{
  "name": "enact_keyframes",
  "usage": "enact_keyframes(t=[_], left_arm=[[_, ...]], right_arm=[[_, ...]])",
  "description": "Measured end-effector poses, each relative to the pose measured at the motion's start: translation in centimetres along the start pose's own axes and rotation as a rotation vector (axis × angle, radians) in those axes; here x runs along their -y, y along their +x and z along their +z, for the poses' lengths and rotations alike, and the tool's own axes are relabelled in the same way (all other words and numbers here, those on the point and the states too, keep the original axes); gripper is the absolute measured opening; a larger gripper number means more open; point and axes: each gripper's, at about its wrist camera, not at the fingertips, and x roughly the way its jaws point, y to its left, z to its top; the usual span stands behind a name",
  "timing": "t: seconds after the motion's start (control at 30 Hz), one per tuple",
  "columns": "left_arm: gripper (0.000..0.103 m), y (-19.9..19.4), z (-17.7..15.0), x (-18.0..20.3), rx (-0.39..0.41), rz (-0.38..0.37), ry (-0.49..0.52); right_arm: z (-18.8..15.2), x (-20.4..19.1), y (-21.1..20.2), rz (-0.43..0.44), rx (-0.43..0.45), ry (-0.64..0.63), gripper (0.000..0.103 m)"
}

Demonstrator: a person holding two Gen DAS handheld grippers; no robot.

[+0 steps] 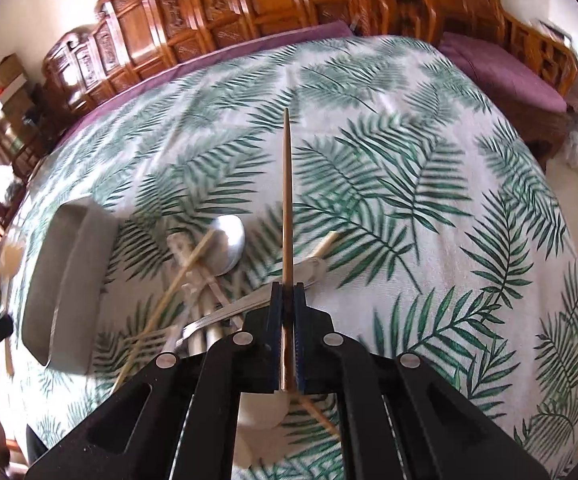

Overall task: Organize utensils
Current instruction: 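Lower the white fork into the grey tray and open the left gripper while the right holds the chopstick, then lower the wooden chopstick into the grey tray and open the right gripper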

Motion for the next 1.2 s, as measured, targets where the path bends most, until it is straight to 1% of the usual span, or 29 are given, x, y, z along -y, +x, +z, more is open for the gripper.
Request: enact_keyframes(t=[0.07,0.23,0.4,0.43,0.47,0.5,0.73,0.77,0.8,0.83,0.9,0.93,1.0,1.1,1.13,1.2], left_arm=[[0.003,0.4,-0.1,-1.0,-0.009,0.018,-0.013],[0.003,1.2,-0.1,-3.2,-0.025,0.053,-0.053],[0.004,1.7,0.7,-4.4,-0.029,0.092,-0.068],[0.006,1.7,0.8,-4.5,-0.028,0.104,-0.066],[0.015,1.7,0.9,-4.6,-0.027,0.111,-0.066],[0.021,1.5,0.9,-4.7,-0.021,0.115,-0.066],[0.024,-1.4,-0.3,-5.7,0.033,0.132,-0.067],[0.027,-1.8,-0.5,-5.8,0.038,0.133,-0.066],[0.031,-2.5,-0.8,-6.0,0.049,0.135,-0.066],[0.033,-3.0,-1.1,-6.1,0.057,0.14,-0.065],[0.044,-4.0,-1.4,-6.3,0.072,0.148,-0.06],[0.047,-4.6,-1.7,-6.4,0.084,0.155,-0.058],[0.062,-5.7,-2.0,-6.7,0.106,0.163,-0.067],[0.073,-7.3,-2.6,-7.4,0.15,0.179,-0.086],[0.075,-7.6,-2.6,-7.4,0.159,0.187,-0.085],[0.084,-8.4,-2.9,-7.4,0.184,0.214,-0.074]], right_arm=[[-0.3,-1.2,-0.8,0.01,0.01,-0.036,0.006],[-1.2,-4.4,-2.6,0.064,0.03,-0.099,0.006],[-2.1,-8.2,-4.1,0.123,0.037,-0.15,0.006],[-2.2,-9.1,-4.3,0.137,0.039,-0.16,0.006],[-2.3,-9.8,-4.4,0.145,0.04,-0.166,0.006],[-2.4,-10.6,-4.6,0.155,0.04,-0.174,0.006],[-3.1,-15.4,-4.1,0.207,0.024,-0.216,0.006],[-3.2,-15.9,-4.0,0.209,0.023,-0.222,0.006],[-3.3,-16.5,-3.8,0.213,0.02,-0.229,0.006],[-3.4,-17.2,-3.6,0.217,0.016,-0.234,0.006],[-3.5,-18.3,-3.1,0.219,0.009,-0.243,0.006],[-3.6,-18.7,-2.8,0.22,0.005,-0.248,0.006],[-3.6,-19.3,-2.3,0.223,-0.003,-0.254,0.006],[-3.5,-20.3,-1.6,0.221,-0.013,-0.263,0.006],[-3.5,-20.6,-1.3,0.219,-0.015,-0.267,0.006],[-3.4,-21.1,-1.0,0.218,-0.019,-0.273,0.006]])
